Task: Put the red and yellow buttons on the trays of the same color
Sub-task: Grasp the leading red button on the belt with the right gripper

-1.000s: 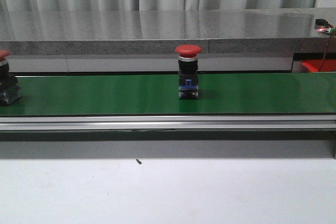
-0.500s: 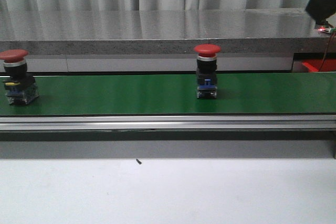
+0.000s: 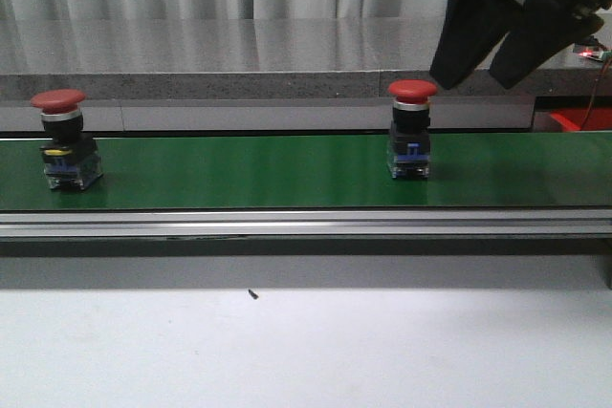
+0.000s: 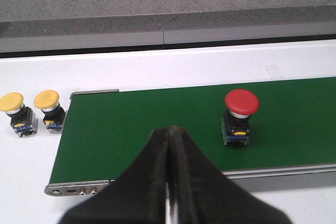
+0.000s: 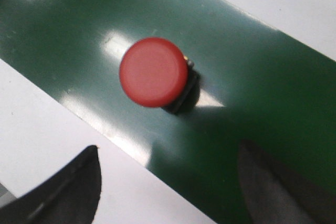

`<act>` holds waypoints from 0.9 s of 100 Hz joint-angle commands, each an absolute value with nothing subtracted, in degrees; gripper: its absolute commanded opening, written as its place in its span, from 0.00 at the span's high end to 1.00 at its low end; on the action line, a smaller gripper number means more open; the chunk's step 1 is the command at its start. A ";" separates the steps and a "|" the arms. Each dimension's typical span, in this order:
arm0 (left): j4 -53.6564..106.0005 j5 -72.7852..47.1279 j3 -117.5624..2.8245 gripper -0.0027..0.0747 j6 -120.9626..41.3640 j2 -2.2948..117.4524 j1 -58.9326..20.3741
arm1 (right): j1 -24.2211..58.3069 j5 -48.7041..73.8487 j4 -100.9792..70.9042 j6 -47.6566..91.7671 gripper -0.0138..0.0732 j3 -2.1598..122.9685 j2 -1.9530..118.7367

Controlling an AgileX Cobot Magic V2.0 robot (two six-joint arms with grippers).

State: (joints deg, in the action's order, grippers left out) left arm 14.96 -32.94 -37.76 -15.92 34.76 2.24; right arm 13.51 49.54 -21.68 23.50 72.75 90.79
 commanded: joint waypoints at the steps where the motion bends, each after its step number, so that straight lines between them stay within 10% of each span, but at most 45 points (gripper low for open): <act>1: 16.18 -28.44 -39.34 0.99 -15.88 34.76 1.95 | 13.50 47.83 -23.24 24.40 0.22 75.93 90.29; 57: 16.29 -28.44 -39.34 0.99 -15.88 34.76 1.95 | 13.50 45.20 -23.30 24.56 0.23 77.91 96.30; 90: 16.29 -28.55 -39.34 0.99 -15.88 34.76 1.95 | 12.69 48.44 -23.18 24.56 0.57 79.07 96.84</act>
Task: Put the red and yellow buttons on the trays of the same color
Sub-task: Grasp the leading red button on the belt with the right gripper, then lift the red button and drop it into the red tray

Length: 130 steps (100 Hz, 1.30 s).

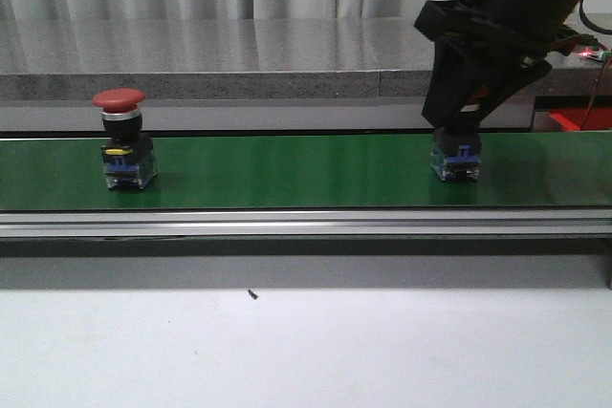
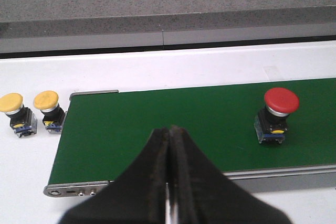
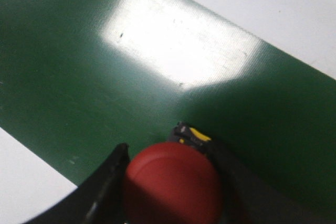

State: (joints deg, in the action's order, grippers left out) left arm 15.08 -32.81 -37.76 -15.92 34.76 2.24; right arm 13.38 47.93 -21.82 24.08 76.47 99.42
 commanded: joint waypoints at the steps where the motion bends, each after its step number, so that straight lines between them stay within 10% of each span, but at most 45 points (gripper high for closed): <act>1: 16.29 -28.55 -39.34 0.99 -15.88 34.76 1.95 | 12.57 48.90 -23.18 24.56 0.57 79.25 96.84; 85: 16.29 -28.69 -39.34 0.99 -15.88 34.76 1.95 | -30.96 59.66 -22.95 25.21 0.57 98.39 98.40; 130: 16.29 -28.82 -39.34 0.99 -15.88 34.76 1.95 | -28.23 55.71 -32.23 30.59 0.57 104.58 108.98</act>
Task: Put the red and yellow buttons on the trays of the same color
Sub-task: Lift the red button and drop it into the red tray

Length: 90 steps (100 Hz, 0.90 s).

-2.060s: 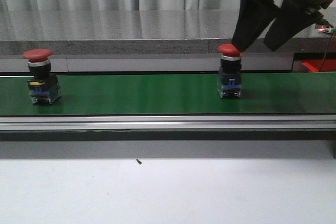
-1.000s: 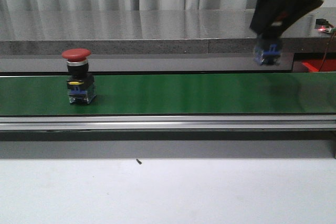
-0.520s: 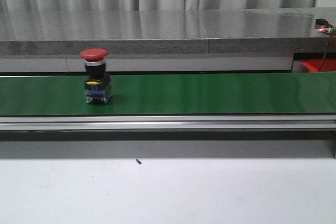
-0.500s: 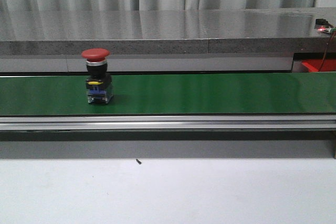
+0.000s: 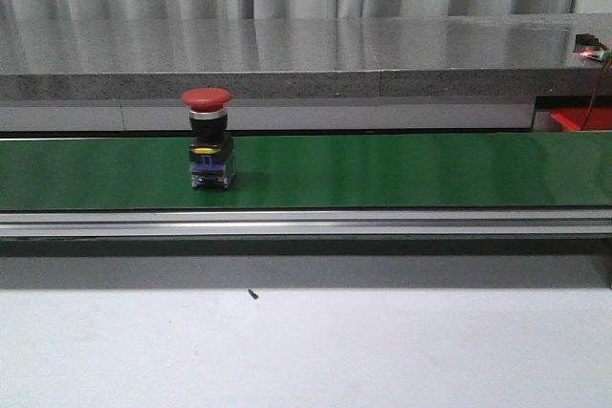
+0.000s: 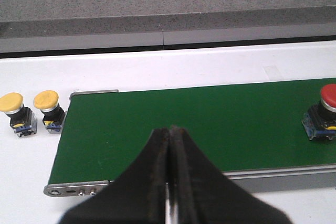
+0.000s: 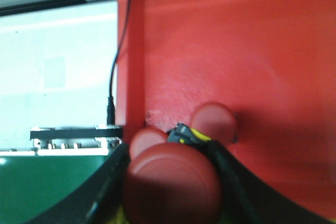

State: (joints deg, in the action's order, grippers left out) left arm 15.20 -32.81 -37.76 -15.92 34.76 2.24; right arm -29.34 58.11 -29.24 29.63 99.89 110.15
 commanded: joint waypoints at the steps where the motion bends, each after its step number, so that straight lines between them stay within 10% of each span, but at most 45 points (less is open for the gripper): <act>1: 16.29 -28.82 -39.34 0.99 -15.88 34.76 1.95 | -28.09 55.79 -32.23 30.59 0.57 104.90 109.18; 90: 16.29 -28.82 -39.34 0.99 -15.88 34.76 1.95 | -20.43 58.45 -25.21 29.64 0.57 121.78 128.18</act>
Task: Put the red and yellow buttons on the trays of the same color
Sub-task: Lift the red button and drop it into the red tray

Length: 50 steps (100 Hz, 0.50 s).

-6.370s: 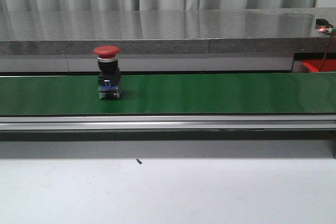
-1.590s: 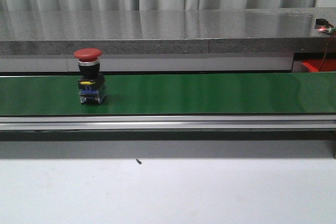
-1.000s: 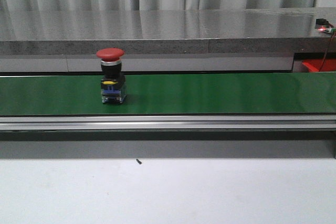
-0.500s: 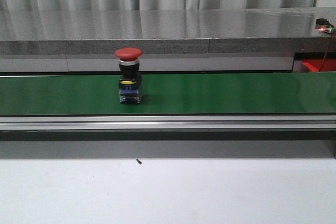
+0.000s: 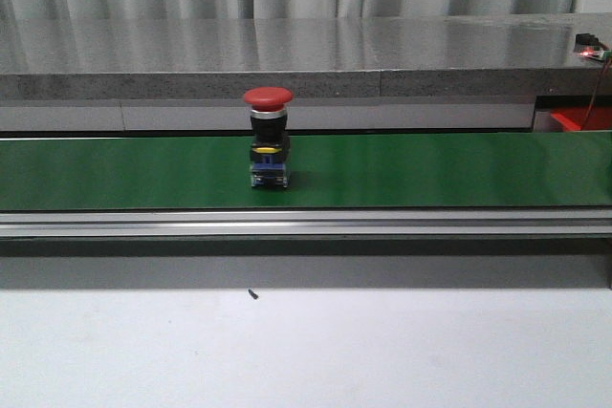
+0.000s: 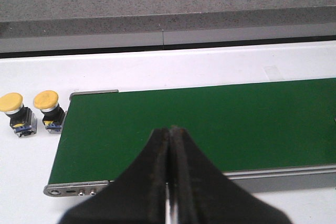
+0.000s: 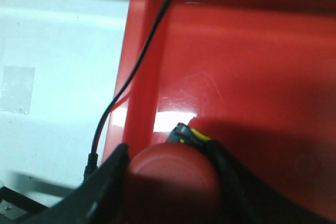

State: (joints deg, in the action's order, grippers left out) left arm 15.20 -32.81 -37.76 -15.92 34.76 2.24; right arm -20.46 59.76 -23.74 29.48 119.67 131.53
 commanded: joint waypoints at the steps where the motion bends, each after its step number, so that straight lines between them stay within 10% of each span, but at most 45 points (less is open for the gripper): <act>1: 16.29 -28.82 -39.34 0.99 -15.88 34.76 1.95 | -20.47 58.45 -25.21 29.64 0.57 121.78 128.34; 27: 16.29 -28.82 -39.34 0.99 -15.88 34.76 1.95 | -20.37 57.97 -25.21 29.64 0.55 121.78 129.05; 50: 16.29 -28.82 -39.34 0.99 -15.88 34.76 1.95 | -20.37 58.53 -25.21 29.64 0.34 121.78 129.05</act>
